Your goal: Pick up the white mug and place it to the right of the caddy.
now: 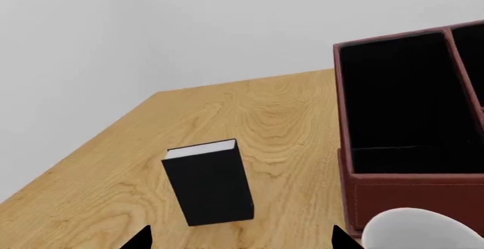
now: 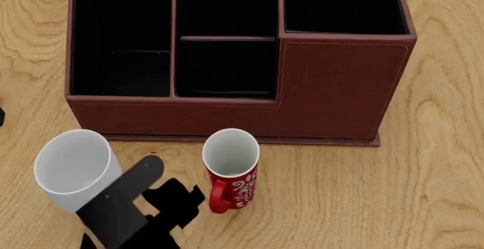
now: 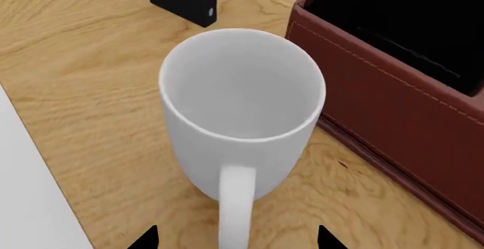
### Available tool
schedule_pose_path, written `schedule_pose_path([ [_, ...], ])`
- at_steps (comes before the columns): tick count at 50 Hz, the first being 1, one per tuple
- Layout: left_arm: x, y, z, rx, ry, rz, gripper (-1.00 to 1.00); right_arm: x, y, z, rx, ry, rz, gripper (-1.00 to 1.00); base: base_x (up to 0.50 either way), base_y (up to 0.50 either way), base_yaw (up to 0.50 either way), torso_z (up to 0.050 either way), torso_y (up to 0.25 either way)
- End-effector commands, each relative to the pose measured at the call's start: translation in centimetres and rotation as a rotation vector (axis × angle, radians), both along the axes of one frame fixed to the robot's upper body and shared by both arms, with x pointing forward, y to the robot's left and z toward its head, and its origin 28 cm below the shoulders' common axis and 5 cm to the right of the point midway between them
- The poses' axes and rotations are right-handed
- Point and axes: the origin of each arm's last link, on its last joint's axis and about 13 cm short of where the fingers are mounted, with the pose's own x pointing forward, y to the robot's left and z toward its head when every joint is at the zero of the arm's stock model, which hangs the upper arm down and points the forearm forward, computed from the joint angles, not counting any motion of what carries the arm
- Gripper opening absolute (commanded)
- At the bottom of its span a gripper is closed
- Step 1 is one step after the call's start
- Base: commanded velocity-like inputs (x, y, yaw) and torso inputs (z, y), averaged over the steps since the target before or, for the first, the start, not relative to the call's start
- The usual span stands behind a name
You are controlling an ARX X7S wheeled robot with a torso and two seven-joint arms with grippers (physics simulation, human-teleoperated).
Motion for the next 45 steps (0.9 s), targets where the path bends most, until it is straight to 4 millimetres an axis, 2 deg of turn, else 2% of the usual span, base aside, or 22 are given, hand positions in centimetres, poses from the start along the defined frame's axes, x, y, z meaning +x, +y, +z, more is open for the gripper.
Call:
schedule_pose_path([
  [1, 0.2, -0.1, -0.1, -0.001, 0.004, -0.007, 1.0, 1.1, 0.3, -0.3, -0.016, 0.02, 0.0, 1.0, 0.0, 0.0, 0.0, 0.0, 0.0],
  [20, -0.1, -0.2, -0.6, -0.005, 0.014, -0.006, 1.0, 2.4, 1.2, -1.2, -0.039, 0.048, 0.015, 1.0, 0.0, 0.0, 0.0, 0.0, 0.0],
  [32, -0.1, -0.1, -1.1, -0.005, 0.024, -0.002, 1.0, 2.5, 1.6, -1.7, -0.02, 0.06, 0.024, 1.0, 0.0, 0.0, 0.0, 0.0, 0.0],
  [33, -0.1, -0.1, -1.1, -0.006, 0.024, -0.003, 1.0, 2.4, 1.6, -1.7, -0.015, 0.059, 0.027, -1.0, 0.0, 0.0, 0.0, 0.0, 0.0],
  [43, -0.2, -0.3, -1.3, -0.002, 0.023, -0.006, 1.0, 0.9, 0.7, -1.1, -0.009, 0.015, 0.031, -1.0, 0.0, 0.0, 0.0, 0.0, 0.0],
  [45, -0.3, -0.3, -1.3, -0.007, 0.022, -0.008, 1.0, 0.5, 0.2, -1.1, -0.043, -0.058, -0.014, -1.0, 0.0, 0.0, 0.0, 0.0, 0.0],
])
